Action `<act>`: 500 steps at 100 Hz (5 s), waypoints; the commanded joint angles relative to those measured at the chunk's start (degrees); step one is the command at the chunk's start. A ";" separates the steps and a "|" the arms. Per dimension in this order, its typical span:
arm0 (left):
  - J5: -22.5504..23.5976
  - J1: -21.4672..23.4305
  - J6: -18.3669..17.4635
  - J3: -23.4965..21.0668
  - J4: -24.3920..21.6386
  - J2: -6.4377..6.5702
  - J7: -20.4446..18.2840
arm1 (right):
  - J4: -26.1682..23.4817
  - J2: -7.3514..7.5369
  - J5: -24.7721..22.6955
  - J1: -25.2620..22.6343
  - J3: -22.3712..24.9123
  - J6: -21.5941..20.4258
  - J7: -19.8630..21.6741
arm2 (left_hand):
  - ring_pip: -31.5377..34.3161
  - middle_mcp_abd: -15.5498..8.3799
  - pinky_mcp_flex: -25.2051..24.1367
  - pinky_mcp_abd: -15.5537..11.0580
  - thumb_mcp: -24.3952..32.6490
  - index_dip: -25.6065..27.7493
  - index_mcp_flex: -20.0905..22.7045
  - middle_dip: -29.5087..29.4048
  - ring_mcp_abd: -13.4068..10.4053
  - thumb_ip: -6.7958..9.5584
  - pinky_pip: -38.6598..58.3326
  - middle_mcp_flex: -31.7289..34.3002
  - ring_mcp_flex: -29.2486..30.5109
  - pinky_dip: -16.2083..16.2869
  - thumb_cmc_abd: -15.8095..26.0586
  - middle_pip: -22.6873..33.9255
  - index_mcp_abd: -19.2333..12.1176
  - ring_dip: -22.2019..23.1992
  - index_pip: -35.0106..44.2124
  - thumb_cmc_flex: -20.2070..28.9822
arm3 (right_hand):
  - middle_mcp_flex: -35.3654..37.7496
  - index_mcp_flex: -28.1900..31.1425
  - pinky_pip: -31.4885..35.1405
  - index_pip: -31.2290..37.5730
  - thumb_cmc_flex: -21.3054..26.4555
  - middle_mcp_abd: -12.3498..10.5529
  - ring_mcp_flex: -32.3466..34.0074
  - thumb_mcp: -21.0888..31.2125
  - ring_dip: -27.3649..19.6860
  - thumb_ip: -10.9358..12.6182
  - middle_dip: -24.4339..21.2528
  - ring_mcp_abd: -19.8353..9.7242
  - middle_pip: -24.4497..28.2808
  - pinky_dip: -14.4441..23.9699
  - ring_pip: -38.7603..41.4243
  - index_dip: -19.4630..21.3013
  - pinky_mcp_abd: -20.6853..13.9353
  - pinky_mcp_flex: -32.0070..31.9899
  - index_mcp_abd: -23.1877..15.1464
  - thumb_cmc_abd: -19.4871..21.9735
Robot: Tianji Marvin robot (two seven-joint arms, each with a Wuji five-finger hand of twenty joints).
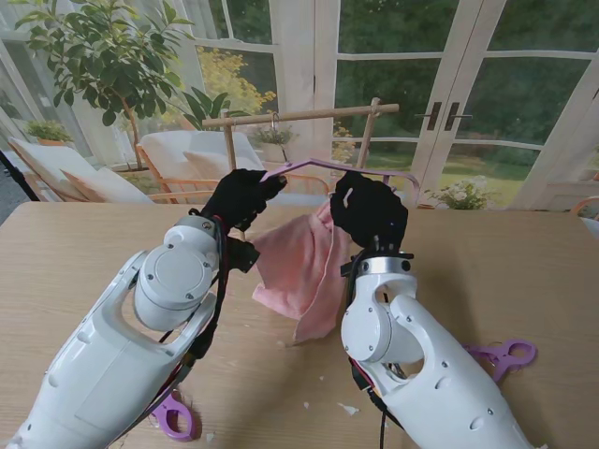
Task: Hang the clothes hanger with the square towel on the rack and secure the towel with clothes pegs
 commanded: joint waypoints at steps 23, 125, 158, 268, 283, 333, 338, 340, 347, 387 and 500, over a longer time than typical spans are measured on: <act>-0.72 0.45 -1.15 -0.56 -0.67 -0.20 -0.54 | -0.10 -0.43 -0.31 -0.22 1.27 2.91 -0.15 | 7.05 -2.14 1.73 -0.06 0.08 2.54 3.62 0.90 0.89 0.21 17.41 4.16 2.35 4.46 1.27 2.89 1.48 -0.07 1.72 -3.00 | 0.23 0.04 10.58 1.77 2.53 0.35 1.53 -0.54 -0.32 -1.35 0.72 3.33 1.94 17.70 3.31 -0.19 -10.19 3.93 -0.66 1.97; 0.35 1.33 -0.93 -3.18 -2.88 1.44 -4.82 | 0.80 -0.24 -2.19 -1.05 3.55 5.39 -1.33 | 6.98 -1.97 1.63 0.65 1.24 2.54 5.63 1.04 1.06 0.10 17.41 4.54 2.36 5.07 0.34 3.28 1.98 0.40 1.32 -3.35 | -7.76 -2.45 9.10 -16.77 -17.08 1.51 -5.53 -0.45 0.54 3.54 -1.05 4.91 -2.18 18.10 -0.33 1.89 -8.08 -0.29 5.35 -0.98; 1.08 0.61 1.61 -3.03 -3.26 1.14 -4.22 | -1.84 0.16 -3.11 -4.07 4.27 3.34 -2.03 | 6.99 -1.97 1.65 0.49 0.91 2.54 5.50 1.00 0.99 0.18 17.41 4.54 2.36 5.03 0.45 3.28 1.87 0.39 1.22 -3.01 | -18.28 -11.05 2.98 -23.55 -19.79 4.54 -15.75 -10.26 1.45 4.60 -2.39 6.92 -4.66 21.07 -6.76 -0.50 -2.54 -9.48 9.89 3.54; 0.96 -0.45 4.63 -0.78 -4.49 0.24 -2.64 | 5.42 0.58 -8.47 -2.49 -2.73 -2.45 -7.35 | 7.03 -2.29 1.80 -0.28 -0.27 2.54 5.36 0.77 0.47 0.41 17.41 4.54 2.39 4.87 0.90 3.41 1.66 0.25 1.28 -2.26 | -18.28 -12.51 0.74 -15.04 -5.42 -1.82 -18.85 5.81 4.70 -0.63 3.14 3.08 -2.86 28.54 -5.24 11.87 -4.90 -16.27 -15.60 -10.38; 0.88 -0.13 4.32 -0.67 -4.59 0.37 -2.95 | 5.31 0.68 -8.93 -1.99 -2.84 -2.51 -7.19 | 7.04 -2.29 1.79 -0.26 -0.36 2.54 5.37 0.75 0.50 0.43 17.41 4.54 2.38 4.84 0.89 3.42 1.69 0.23 1.28 -2.21 | -17.08 -11.83 0.89 -20.20 -5.26 -1.88 -18.40 6.94 4.49 0.98 2.27 3.28 -3.67 28.17 -5.38 7.53 -4.98 -16.21 -16.61 -9.50; 0.51 -0.15 2.77 -0.31 -3.93 0.73 -4.05 | 6.40 0.88 -9.47 0.74 -3.85 -0.31 -4.39 | 7.06 -2.27 1.81 -0.38 -0.46 2.54 5.41 0.72 0.39 0.47 17.41 4.53 2.38 4.80 0.89 3.43 1.59 0.18 1.30 -2.23 | -12.12 -4.67 3.45 -15.30 0.38 -2.65 -13.31 7.13 7.60 -3.35 5.95 2.47 0.65 28.15 0.49 -1.06 -5.27 -13.00 -19.27 -13.25; 0.49 -0.17 2.69 -0.32 -3.91 0.74 -4.09 | 6.49 0.91 -9.49 0.90 -3.95 -0.20 -4.11 | 7.06 -2.27 1.81 -0.40 -0.46 2.54 5.41 0.72 0.38 0.48 17.41 4.53 2.38 4.79 0.85 3.43 1.59 0.17 1.30 -2.22 | -11.48 -3.62 3.74 -14.08 1.13 -2.53 -12.71 6.96 8.12 -3.66 6.43 2.44 1.12 28.13 1.29 -1.47 -5.31 -12.57 -19.60 -13.83; 0.48 -0.17 2.67 -0.32 -3.91 0.75 -4.12 | 6.51 0.92 -9.48 0.95 -3.99 -0.13 -3.98 | 7.06 -2.27 1.81 -0.40 -0.46 2.54 5.42 0.72 0.37 0.48 17.41 4.53 2.38 4.79 0.86 3.43 1.61 0.17 1.30 -2.23 | -11.25 -3.62 3.92 -12.76 1.26 -2.40 -12.47 6.93 8.54 -3.83 6.78 2.44 1.05 27.99 1.47 -2.72 -5.37 -12.39 -19.67 -13.92; 0.51 -0.20 2.59 -0.31 -3.89 0.77 -4.16 | 6.69 0.90 -9.41 1.13 -4.11 -0.05 -3.86 | 7.06 -2.27 1.81 -0.42 -0.40 2.54 5.45 0.71 0.40 0.50 17.41 4.53 2.38 4.78 0.83 3.44 1.68 0.17 1.29 -2.17 | -10.79 -2.37 4.22 -9.51 1.91 -2.14 -11.82 6.48 9.04 -4.22 7.22 2.34 1.28 27.85 1.95 -2.97 -5.35 -11.94 -20.62 -14.21; 0.86 -0.50 2.54 0.26 -3.27 0.75 -4.23 | 5.99 0.74 -9.04 1.42 -4.38 -0.55 -4.01 | 7.07 -2.27 1.81 -0.43 -0.38 2.54 5.46 0.70 0.31 0.49 17.41 4.53 2.39 4.76 0.82 3.44 1.65 0.13 1.29 -2.24 | -9.94 2.25 5.16 -2.77 2.14 -3.18 -10.41 7.01 9.52 -2.00 9.02 1.36 2.73 27.33 3.24 1.76 -6.18 -10.55 -16.89 -10.29; -1.10 -2.29 4.59 1.39 -3.81 -0.06 -3.37 | 3.32 0.46 -7.30 3.13 -9.53 -2.88 -0.01 | 7.09 -2.27 1.84 -0.54 -0.64 2.54 5.33 0.70 0.33 0.48 17.41 4.53 2.38 4.74 1.02 3.44 1.66 0.11 1.26 -2.15 | -10.24 -0.17 6.24 -4.69 1.09 -1.19 -9.72 8.55 9.91 -0.18 8.28 1.75 2.35 26.08 3.66 3.67 -6.64 -8.85 -8.02 -9.44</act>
